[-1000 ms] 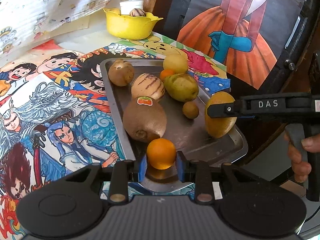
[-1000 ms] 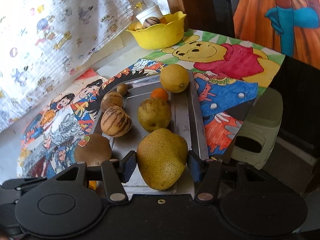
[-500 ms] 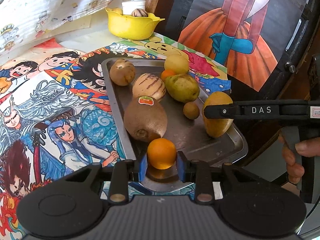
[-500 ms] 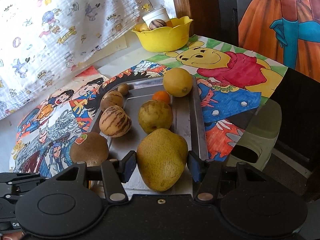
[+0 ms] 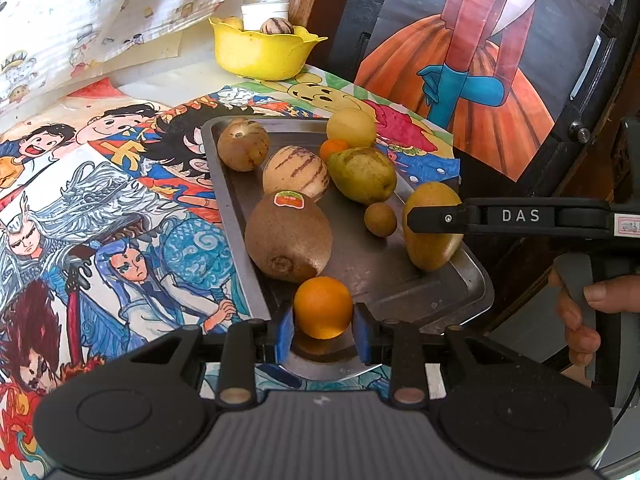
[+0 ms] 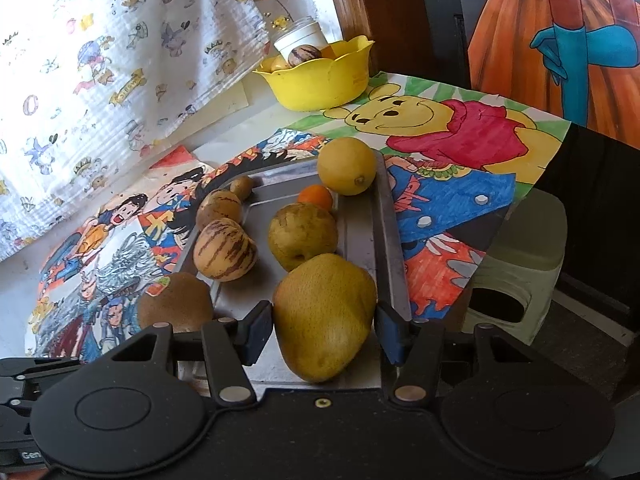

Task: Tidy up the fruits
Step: 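Release the green fruit onto the tray with the right tool while the left tool releases the orange fruit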

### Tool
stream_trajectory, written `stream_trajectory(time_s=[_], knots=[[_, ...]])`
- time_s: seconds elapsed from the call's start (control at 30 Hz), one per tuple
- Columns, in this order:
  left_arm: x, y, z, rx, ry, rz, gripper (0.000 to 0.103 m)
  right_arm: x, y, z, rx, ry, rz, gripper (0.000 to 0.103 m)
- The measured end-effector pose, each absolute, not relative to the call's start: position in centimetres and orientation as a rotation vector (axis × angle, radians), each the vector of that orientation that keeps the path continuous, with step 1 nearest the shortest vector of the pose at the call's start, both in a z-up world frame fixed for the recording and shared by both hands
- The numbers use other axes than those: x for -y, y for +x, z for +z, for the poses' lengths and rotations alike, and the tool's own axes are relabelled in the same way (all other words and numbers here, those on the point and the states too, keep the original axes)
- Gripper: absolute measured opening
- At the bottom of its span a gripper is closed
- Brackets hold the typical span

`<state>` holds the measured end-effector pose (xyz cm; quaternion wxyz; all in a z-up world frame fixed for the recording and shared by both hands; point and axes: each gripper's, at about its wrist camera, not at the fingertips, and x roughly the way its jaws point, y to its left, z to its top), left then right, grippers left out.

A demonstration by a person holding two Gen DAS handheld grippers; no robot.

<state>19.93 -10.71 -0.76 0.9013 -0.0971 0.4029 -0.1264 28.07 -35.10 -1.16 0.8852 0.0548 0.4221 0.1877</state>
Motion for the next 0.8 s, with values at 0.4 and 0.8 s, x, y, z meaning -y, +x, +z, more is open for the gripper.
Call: stream_trajectory(time_s=[0.4,0.8], knots=[[10.7,19.4,-0.3,-0.808,-0.171,-0.261,0.038,35.8,27.6,-1.4,-0.861,0.146,0.383,0.059],[10.2,18.6,0.0,-0.775,-0.135,-0.217,0.053,36.0,26.7,-1.1,-0.810,0.150,0.372,0.070]])
